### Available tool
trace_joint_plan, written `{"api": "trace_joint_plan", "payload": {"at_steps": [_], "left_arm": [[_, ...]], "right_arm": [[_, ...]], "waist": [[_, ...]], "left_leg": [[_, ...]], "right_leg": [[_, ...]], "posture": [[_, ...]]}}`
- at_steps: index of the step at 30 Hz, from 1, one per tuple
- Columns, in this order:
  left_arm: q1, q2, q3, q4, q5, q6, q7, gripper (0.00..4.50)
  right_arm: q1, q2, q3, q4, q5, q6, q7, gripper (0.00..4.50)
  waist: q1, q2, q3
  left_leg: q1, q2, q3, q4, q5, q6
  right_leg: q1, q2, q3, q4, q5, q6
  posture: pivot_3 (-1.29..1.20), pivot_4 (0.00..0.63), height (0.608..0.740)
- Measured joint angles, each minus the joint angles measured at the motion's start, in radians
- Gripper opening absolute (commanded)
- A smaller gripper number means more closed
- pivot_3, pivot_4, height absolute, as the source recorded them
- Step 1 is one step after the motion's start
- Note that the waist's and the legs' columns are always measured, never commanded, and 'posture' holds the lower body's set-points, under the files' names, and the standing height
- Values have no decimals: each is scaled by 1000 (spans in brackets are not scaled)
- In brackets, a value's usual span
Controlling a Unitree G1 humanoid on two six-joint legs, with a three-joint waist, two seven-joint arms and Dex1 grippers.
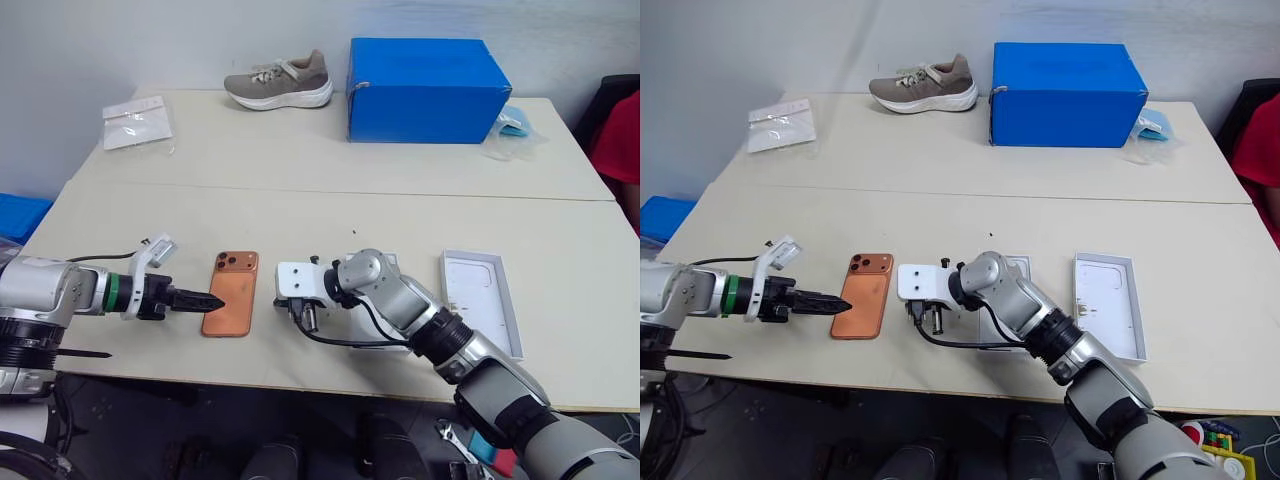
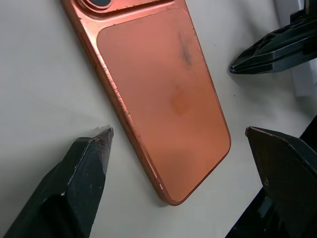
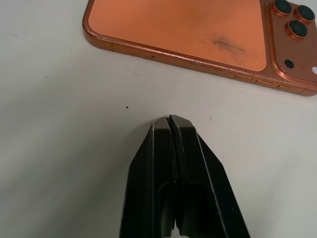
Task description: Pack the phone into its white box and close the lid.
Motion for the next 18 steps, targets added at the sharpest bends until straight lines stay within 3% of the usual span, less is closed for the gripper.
{"api": "trace_joint_plan", "payload": {"at_steps": [8,18], "left_arm": [[-31,-87,10,-109,-11,168,89,4500],[-23,-145,112,-51,-90,247,143,4500]], "right_arm": [[-16,34,-3,54,-15,-21,1,7],[-11,30,-39,64,-34,-20,3,7]], "waist": [[0,5,-4],[-2,6,-6]], "left_leg": [[1,0,-1,0,0,0],[1,0,-1,0,0,0]], "right_leg": [[0,0,8,1,0,0],[0,0,9,1,0,0]], "posture": [[0,150,740],[0,150,740]]}}
